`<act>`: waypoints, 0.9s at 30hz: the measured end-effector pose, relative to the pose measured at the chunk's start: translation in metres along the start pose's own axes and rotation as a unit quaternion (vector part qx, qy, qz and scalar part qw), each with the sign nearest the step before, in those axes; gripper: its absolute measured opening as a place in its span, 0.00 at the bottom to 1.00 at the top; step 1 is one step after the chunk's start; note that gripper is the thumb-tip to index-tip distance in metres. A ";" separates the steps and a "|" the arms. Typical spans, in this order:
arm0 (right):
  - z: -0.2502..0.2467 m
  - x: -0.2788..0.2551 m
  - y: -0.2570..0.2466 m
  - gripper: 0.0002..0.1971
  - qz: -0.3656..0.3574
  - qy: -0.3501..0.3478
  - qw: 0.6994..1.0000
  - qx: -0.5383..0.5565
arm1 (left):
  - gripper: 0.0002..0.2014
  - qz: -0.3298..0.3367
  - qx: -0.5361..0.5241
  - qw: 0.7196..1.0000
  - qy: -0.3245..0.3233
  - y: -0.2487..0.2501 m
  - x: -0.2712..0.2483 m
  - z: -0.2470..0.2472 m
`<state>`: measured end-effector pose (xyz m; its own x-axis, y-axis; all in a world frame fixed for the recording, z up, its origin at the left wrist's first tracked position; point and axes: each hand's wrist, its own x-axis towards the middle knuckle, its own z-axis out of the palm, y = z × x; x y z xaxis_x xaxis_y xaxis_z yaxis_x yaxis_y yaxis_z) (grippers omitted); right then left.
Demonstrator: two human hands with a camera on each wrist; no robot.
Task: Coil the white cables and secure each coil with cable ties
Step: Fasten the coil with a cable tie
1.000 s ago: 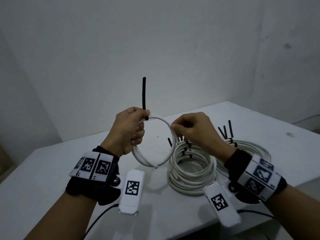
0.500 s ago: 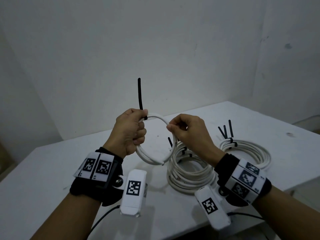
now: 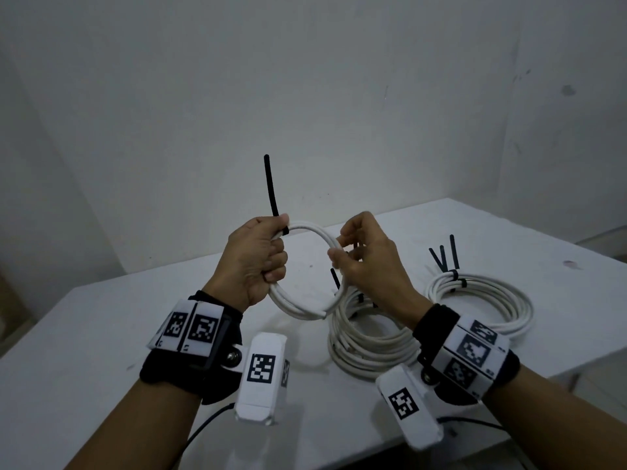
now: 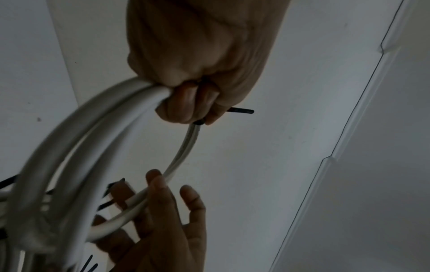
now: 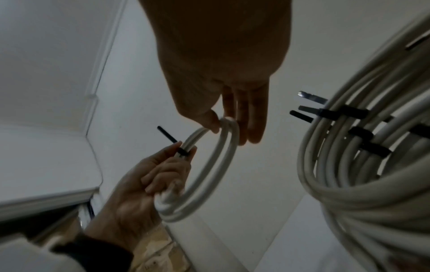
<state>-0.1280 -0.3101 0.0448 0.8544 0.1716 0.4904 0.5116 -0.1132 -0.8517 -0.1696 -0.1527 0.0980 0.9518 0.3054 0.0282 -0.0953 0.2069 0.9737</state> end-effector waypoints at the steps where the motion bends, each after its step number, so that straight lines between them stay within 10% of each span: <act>1: -0.002 -0.001 -0.001 0.13 0.042 -0.020 0.997 0.064 | 0.07 0.003 -0.004 1.000 -0.002 0.000 0.001 -0.002; 5: -0.005 -0.002 -0.003 0.10 0.105 -0.072 0.962 0.243 | 0.09 0.018 0.005 1.000 -0.019 -0.004 0.003 -0.011; 9: -0.001 0.002 -0.001 0.06 0.130 0.020 0.937 0.323 | 0.26 -0.004 0.159 0.987 -0.013 -0.021 -0.008 -0.014; 14: -0.001 -0.002 0.005 0.06 0.167 0.099 0.922 0.334 | 0.21 -0.038 0.200 0.977 -0.069 -0.047 -0.025 -0.007; 27: -0.119 -0.015 0.018 0.10 0.125 0.045 0.987 -0.088 | 0.49 0.083 0.265 0.953 -0.119 -0.065 -0.025 0.075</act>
<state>-0.1212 -0.4317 0.0441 0.9565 0.0295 0.2903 0.2848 -0.3102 -0.9070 -0.1656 -0.2436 0.0507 0.9816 0.0607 0.1810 -0.1497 -0.3434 0.9272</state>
